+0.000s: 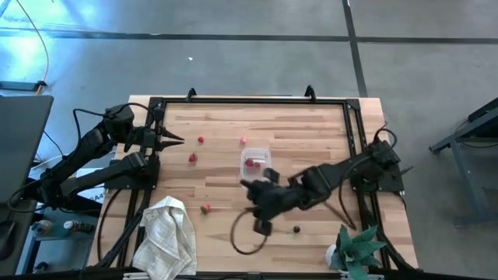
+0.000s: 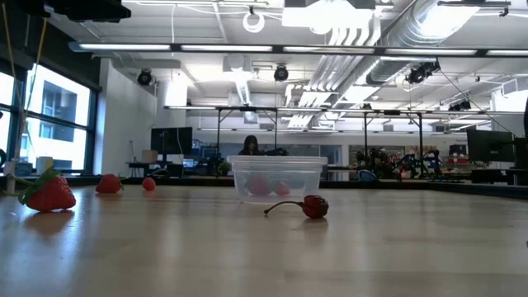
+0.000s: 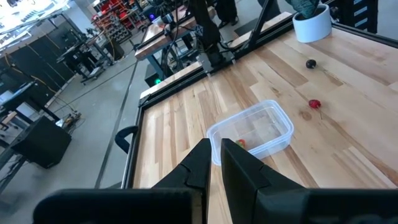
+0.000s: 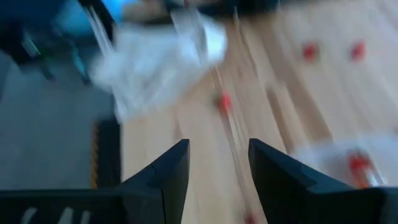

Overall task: Pick and placing Produce into tupperware
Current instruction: Put the black cherry into the transparent bin

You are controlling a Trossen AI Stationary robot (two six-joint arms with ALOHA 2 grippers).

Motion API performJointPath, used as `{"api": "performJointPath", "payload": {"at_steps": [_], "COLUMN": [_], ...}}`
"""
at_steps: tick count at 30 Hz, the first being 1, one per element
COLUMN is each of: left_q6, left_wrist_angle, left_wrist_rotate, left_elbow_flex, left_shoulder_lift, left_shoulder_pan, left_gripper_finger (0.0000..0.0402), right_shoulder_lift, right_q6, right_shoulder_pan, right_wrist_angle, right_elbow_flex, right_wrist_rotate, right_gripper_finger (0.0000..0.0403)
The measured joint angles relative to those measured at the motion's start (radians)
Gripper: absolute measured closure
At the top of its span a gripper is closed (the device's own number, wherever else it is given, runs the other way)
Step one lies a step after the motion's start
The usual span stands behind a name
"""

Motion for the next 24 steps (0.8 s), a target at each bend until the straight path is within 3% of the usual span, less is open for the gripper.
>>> {"api": "performJointPath", "payload": {"at_steps": [5, 8, 10, 14, 20, 22, 24], "left_q6": [0.000, 0.000, 0.000, 0.000, 0.000, 0.000, 0.000], "left_wrist_angle": [0.000, 0.000, 0.000, 0.001, 0.001, 0.001, 0.001], "left_wrist_rotate": [0.000, 0.000, 0.000, 0.000, 0.000, 0.000, 0.000], "left_elbow_flex": [0.000, 0.000, 0.000, 0.000, 0.000, 0.000, 0.000], "left_shoulder_lift": [0.000, 0.000, 0.000, 0.000, 0.000, 0.000, 0.000], "left_shoulder_pan": [0.000, 0.000, 0.000, 0.000, 0.000, 0.000, 0.000], "left_gripper_finger": [0.0373, 0.0373, 0.0373, 0.0373, 0.0373, 0.0373, 0.0373], "right_shoulder_lift": [0.000, 0.006, -0.005, -0.134, -0.518, -0.621, -0.691], "right_q6": [-0.107, -0.118, -0.083, 0.033, 0.182, 0.203, 0.217], "right_shoulder_pan": [-0.028, -0.041, -0.043, -0.034, -0.011, -0.013, -0.010], "right_wrist_angle": [0.256, 0.215, 0.172, 0.253, 0.779, 0.955, 0.997], "right_elbow_flex": [0.000, -0.002, -0.074, -0.396, -1.003, -1.117, -1.180], "right_wrist_rotate": [0.017, 0.022, 0.030, 0.035, 0.035, -0.001, -0.056], "right_gripper_finger": [0.0247, 0.0247, 0.0247, 0.0247, 0.0247, 0.0247, 0.0247]}}
